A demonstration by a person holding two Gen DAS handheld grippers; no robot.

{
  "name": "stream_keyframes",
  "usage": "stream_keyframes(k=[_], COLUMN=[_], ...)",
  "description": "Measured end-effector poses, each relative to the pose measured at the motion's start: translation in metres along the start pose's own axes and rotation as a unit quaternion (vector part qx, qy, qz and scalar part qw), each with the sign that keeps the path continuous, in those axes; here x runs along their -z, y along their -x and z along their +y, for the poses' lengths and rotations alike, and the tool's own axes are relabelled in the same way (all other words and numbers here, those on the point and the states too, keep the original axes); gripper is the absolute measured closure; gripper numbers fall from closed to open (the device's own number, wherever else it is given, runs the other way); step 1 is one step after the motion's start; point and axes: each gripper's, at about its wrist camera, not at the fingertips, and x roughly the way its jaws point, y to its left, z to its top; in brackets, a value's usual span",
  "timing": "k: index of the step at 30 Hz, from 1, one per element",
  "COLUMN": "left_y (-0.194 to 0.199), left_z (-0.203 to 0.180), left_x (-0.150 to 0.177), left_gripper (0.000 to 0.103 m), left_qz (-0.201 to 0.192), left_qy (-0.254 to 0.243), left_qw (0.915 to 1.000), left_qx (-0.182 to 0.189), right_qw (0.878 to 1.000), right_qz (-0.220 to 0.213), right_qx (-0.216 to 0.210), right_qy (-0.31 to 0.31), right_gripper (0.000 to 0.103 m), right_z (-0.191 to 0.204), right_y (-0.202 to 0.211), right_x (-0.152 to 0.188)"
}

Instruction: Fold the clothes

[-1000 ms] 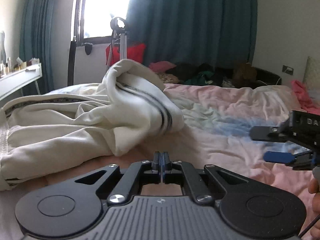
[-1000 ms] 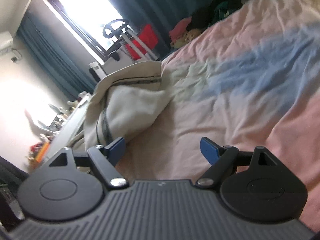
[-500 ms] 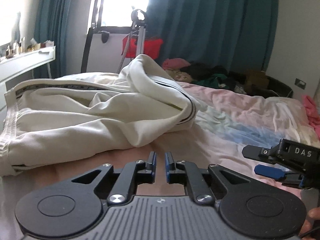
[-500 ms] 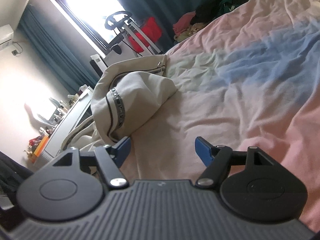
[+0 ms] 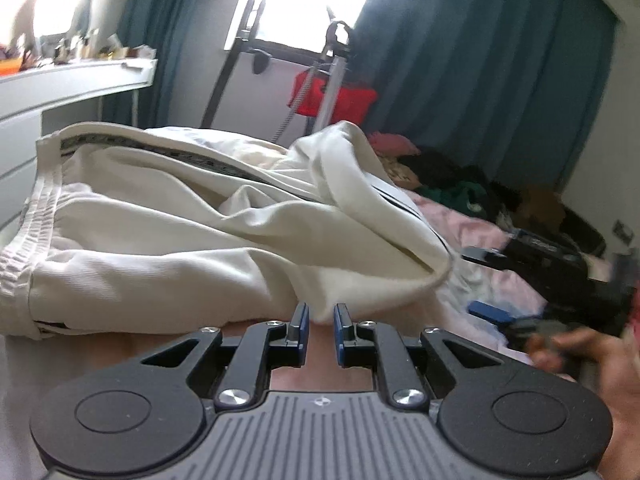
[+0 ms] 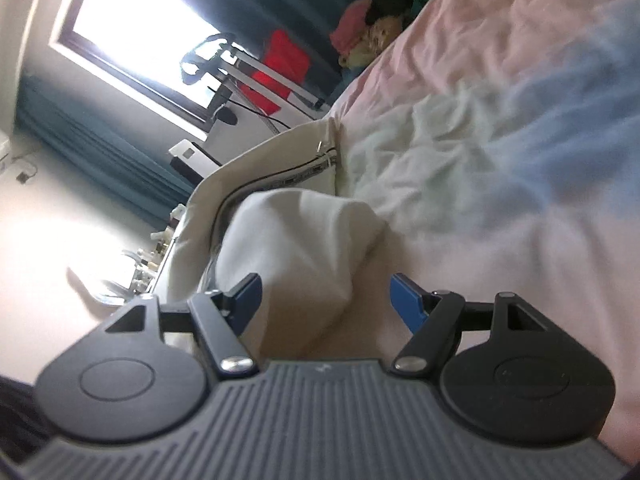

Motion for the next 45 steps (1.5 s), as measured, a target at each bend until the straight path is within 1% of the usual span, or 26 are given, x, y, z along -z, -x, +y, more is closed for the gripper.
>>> stream_keyframes(k=[3,5,7,8,9,10,11,12,14,15,17,18,19,21,22,23,24,25,26,27,28,33,37,40,42,45], left_y=[-0.014,-0.025,-0.036,-0.04,-0.041,-0.042,-0.042,-0.042,-0.045,-0.047,-0.049,-0.049,-0.049,-0.049,-0.049,-0.049,-0.049,-0.048,-0.048,-0.048,-0.048,-0.042,-0.032,-0.025,-0.02,-0.014], left_z=[0.009,0.015,0.021,0.024,0.026,0.028,0.03,0.031,0.033,0.036,0.046,0.047,0.047,0.047,0.047,0.047,0.047,0.047,0.047,0.047,0.047,0.034,0.026,0.02,0.013,0.003], left_x=[0.0,0.001,0.001,0.001,0.0,-0.001,-0.001,-0.002,-0.001,-0.001,0.0,0.0,0.001,0.001,0.002,0.002,0.002,0.003,0.003,0.003,0.004,0.003,0.004,0.005,0.007,0.01], left_gripper=[0.09,0.09,0.09,0.09,0.09,0.09,0.09,0.09,0.09,0.09,0.09,0.09,0.09,0.09,0.09,0.09,0.09,0.09,0.09,0.09,0.09,0.09,0.09,0.09,0.09,0.09], left_qz=[0.0,0.005,0.014,0.017,0.018,0.016,0.013,0.014,0.025,0.037,0.051,0.051,0.05,0.047,0.045,0.044,0.042,0.041,0.039,0.038,0.036,0.024,0.015,0.012,0.012,0.011], left_qy=[0.01,0.015,0.025,0.034,0.042,0.046,0.048,0.046,0.047,0.052,0.085,0.089,0.088,0.087,0.086,0.085,0.084,0.084,0.083,0.082,0.081,0.07,0.062,0.058,0.046,0.026], left_qw=[1.0,0.9999,0.9996,0.9992,0.9989,0.9988,0.9988,0.9988,0.9984,0.9977,0.9948,0.9945,0.9946,0.9948,0.9949,0.995,0.9951,0.9952,0.9953,0.9954,0.9955,0.9972,0.9979,0.9982,0.9989,0.9996], left_qx=[-0.001,-0.001,-0.005,-0.006,-0.006,-0.006,-0.006,-0.01,-0.017,-0.021,-0.021,-0.022,-0.023,-0.026,-0.027,-0.028,-0.029,-0.03,-0.031,-0.032,-0.033,-0.01,-0.003,0.003,0.005,0.007], right_qw=[0.998,0.994,0.99,0.99,0.988,0.987,0.988,0.989,0.989,0.986,0.977,0.972,0.968,0.969,0.971,0.973,0.976,0.979,0.983,0.987,0.988,0.984,0.975,0.97,0.97,0.971], right_qz=[0.001,-0.002,-0.028,-0.061,-0.11,-0.139,-0.145,-0.133,-0.086,-0.065,-0.014,0.013,0.027,0.036,0.045,0.055,0.058,0.051,0.04,0.024,0.012,-0.043,-0.102,-0.147,-0.158,-0.163], right_qx=[-0.009,-0.002,0.016,0.025,0.033,0.039,0.043,0.045,0.039,0.03,0.016,0.014,0.017,0.039,0.044,0.052,0.066,0.079,0.08,0.072,0.07,0.054,0.067,0.085,0.094,0.113], right_qy=[-0.056,-0.107,-0.134,-0.127,-0.102,-0.066,-0.017,0.035,0.117,0.151,0.21,0.233,0.247,0.243,0.231,0.218,0.201,0.18,0.158,0.141,0.137,0.166,0.184,0.177,0.157,0.134], right_gripper=[0.03,0.03,0.029,0.03,0.031,0.031,0.031,0.03,0.03,0.03,0.03,0.031,0.031,0.031,0.038,0.068,0.091,0.091,0.094,0.094,0.095,0.095,0.096,0.096,0.095,0.095], right_z=[-0.005,-0.011,-0.011,-0.005,0.006,0.02,0.038,0.057,0.098,0.12,0.16,0.178,0.192,0.205,0.205,0.202,0.197,0.19,0.184,0.179,0.177,0.18,0.18,0.159,0.136,0.101], right_y=[-0.047,-0.071,-0.08,-0.076,-0.066,-0.061,-0.06,-0.064,-0.084,-0.095,-0.122,-0.14,-0.155,-0.183,-0.196,-0.206,-0.211,-0.211,-0.206,-0.195,-0.182,-0.104,-0.031,0.029,0.063,0.105], right_x=[-0.013,-0.014,-0.015,-0.017,-0.02,-0.024,-0.03,-0.035,-0.038,-0.037,-0.033,-0.03,-0.027,-0.027,-0.028,-0.029,-0.031,-0.034,-0.037,-0.039,-0.04,-0.057,-0.069,-0.074,-0.074,-0.065])
